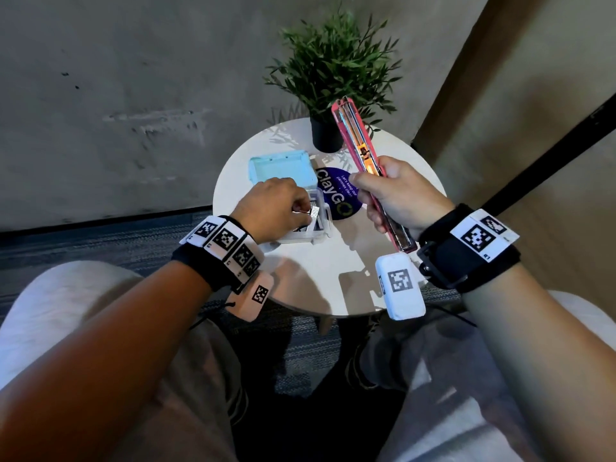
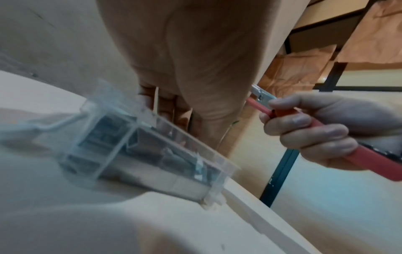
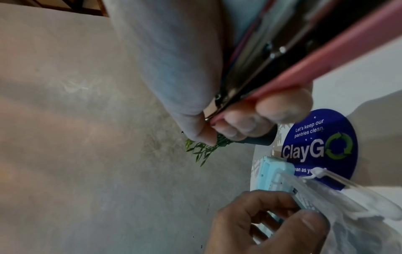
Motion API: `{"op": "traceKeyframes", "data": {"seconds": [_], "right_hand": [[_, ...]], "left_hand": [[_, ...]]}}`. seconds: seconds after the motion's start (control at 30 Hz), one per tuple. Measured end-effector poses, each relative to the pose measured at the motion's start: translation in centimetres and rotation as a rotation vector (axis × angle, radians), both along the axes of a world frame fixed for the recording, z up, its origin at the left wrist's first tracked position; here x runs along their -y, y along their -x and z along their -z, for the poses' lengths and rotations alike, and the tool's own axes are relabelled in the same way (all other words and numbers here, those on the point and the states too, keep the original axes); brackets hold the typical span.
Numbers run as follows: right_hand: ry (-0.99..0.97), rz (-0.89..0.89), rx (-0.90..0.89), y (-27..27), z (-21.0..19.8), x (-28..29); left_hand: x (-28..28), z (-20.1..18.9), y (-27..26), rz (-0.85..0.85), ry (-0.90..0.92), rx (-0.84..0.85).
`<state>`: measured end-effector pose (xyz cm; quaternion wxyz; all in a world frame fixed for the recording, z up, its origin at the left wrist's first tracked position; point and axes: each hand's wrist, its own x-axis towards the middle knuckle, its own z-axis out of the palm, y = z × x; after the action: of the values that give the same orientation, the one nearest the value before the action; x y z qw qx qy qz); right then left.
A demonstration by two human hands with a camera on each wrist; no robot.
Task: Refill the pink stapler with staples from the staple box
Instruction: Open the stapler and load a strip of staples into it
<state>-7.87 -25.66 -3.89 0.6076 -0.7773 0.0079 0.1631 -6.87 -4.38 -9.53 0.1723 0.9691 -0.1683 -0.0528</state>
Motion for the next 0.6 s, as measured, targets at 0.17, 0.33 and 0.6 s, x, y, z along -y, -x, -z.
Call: {"op": "traceKeyframes", "data": {"seconds": [0.17,0.33,0.6], "right_hand": [[0.019,-0.023,0.01,0.12,0.29,-0.11],[0.024,-0.03,0.013,0.08,0.37,0.01],[0.035,-0.037,0.014,0.01,0.51,0.05]], "left_hand": [[0.97,0.7,0.0,-0.024,-0.03,0.056],[1.1,0.75,0.18,-0.115,0.221,-0.085],[0.91,-0.09,0.24,-0.189,0.466,-0.15]]}}
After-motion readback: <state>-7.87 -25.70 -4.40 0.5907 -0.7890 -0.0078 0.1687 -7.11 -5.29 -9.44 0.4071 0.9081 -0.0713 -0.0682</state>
